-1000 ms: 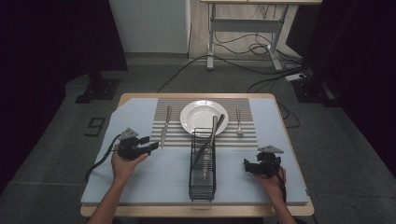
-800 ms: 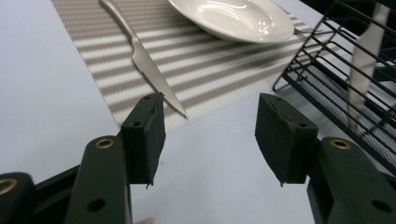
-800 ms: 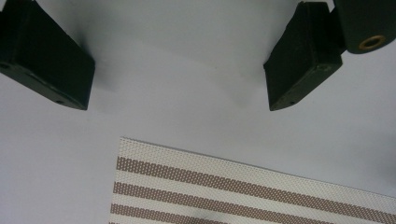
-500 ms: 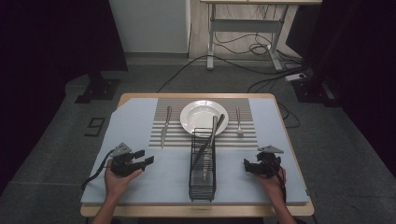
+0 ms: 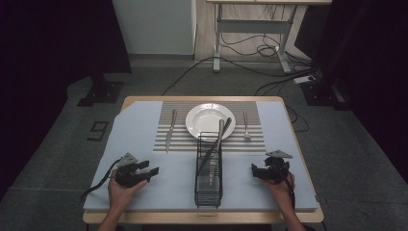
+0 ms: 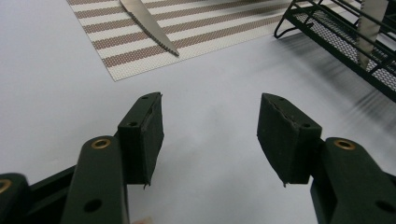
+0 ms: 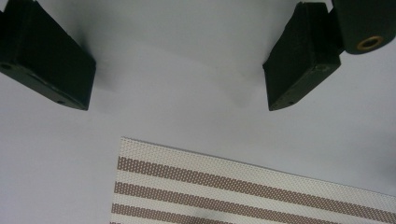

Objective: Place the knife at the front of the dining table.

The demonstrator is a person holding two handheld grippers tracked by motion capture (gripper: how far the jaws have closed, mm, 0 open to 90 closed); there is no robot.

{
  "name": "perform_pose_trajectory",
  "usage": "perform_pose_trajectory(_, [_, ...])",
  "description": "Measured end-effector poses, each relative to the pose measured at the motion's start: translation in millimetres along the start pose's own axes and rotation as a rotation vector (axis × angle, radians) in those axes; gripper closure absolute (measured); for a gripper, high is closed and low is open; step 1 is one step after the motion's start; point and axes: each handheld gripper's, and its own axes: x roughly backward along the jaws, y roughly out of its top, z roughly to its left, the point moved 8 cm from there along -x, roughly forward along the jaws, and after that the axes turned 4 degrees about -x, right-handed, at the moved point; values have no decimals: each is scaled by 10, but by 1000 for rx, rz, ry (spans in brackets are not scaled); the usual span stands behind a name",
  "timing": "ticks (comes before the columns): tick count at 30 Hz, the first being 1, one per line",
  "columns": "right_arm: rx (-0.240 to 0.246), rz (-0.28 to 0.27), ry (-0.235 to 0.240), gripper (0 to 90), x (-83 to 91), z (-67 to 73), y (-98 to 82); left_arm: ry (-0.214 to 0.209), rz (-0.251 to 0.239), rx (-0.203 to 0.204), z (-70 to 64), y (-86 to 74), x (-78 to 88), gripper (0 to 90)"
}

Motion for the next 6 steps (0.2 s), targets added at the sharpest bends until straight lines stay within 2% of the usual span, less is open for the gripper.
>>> perform_pose_trajectory(6, [3,1,0,88,0,-1,-1,14,11,-10,10,-17,-21,410])
